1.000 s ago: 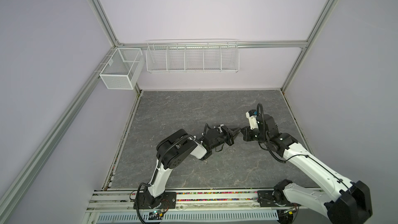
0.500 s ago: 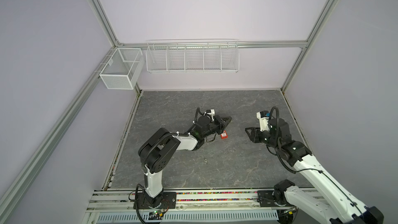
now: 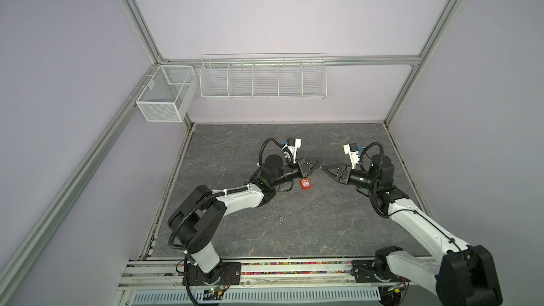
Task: Unlock with the key
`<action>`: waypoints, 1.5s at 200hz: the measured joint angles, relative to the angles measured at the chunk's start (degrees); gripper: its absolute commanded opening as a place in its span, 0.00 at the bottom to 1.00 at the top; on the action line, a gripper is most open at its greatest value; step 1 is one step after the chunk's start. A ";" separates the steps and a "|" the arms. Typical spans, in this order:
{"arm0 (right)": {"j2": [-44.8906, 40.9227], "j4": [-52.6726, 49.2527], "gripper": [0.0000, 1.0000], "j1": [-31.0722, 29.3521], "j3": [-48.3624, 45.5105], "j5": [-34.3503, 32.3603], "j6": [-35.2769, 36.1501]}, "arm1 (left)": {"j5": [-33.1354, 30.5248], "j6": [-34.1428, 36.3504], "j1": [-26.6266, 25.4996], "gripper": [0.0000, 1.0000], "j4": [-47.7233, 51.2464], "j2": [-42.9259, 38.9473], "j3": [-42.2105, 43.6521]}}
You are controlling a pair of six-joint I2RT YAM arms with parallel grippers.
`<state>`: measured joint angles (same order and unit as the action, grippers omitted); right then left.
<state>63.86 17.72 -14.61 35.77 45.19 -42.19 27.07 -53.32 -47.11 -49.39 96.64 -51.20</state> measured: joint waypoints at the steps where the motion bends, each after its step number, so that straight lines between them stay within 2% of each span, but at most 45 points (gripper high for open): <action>1: 0.00 0.00 0.40 0.00 0.00 0.00 0.00 | 0.00 0.00 0.00 0.00 0.00 0.00 0.00; 129: 0.33 -1.66 0.25 -2.40 1.05 2.29 2.10 | -0.20 1.60 -0.92 0.00 -1.81 0.74 0.59; 180: 1.38 -1.14 0.07 -2.89 1.49 1.92 1.66 | -1.11 1.64 -0.52 0.00 -2.45 0.74 0.66; 204: 1.40 -1.11 0.07 -2.91 1.53 1.90 0.11 | -1.31 2.45 -0.52 0.00 -3.26 0.74 0.96; 217: 1.42 -1.14 0.07 -2.91 1.53 1.88 -0.20 | -1.31 2.84 -0.52 0.09 -3.74 0.74 1.20; 227: 1.40 -1.16 0.07 -3.06 1.53 1.97 -0.31 | -1.29 3.19 -0.52 0.23 -4.57 0.74 1.64; 244: 1.42 -1.95 0.06 -3.41 1.51 1.07 -0.02 | -1.29 2.99 -0.52 0.57 -6.75 0.74 2.47; 257: 1.40 -2.64 0.06 -3.43 1.46 0.31 0.24 | -1.36 2.54 -0.44 0.98 -9.60 0.66 3.52; 283: 0.55 -4.37 0.06 -3.37 0.74 -1.51 1.38 | -1.90 0.92 1.92 1.00 -12.98 0.22 6.58; 300: -0.79 -5.49 0.06 -2.82 -0.63 -2.47 2.19 | -3.89 0.44 5.07 1.00 -9.46 -0.72 7.39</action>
<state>63.07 12.23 -17.43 35.14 42.72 -40.01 23.18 -52.88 -42.04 -58.85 95.92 -43.81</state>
